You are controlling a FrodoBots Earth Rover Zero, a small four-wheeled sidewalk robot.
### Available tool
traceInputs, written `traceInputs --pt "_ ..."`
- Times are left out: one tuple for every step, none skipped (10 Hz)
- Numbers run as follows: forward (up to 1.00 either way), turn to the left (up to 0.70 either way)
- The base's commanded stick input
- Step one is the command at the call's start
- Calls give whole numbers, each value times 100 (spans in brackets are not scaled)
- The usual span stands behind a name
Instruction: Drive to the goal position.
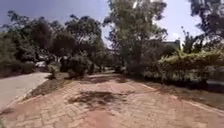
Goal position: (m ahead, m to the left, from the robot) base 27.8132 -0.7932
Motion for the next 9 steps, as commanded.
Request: traceInputs --pt "70 0" --pt "70 0" --pt "70 0" --pt "70 0" --pt "70 0" --pt "70 0" --pt "70 0" --pt "70 0" --pt "70 0"
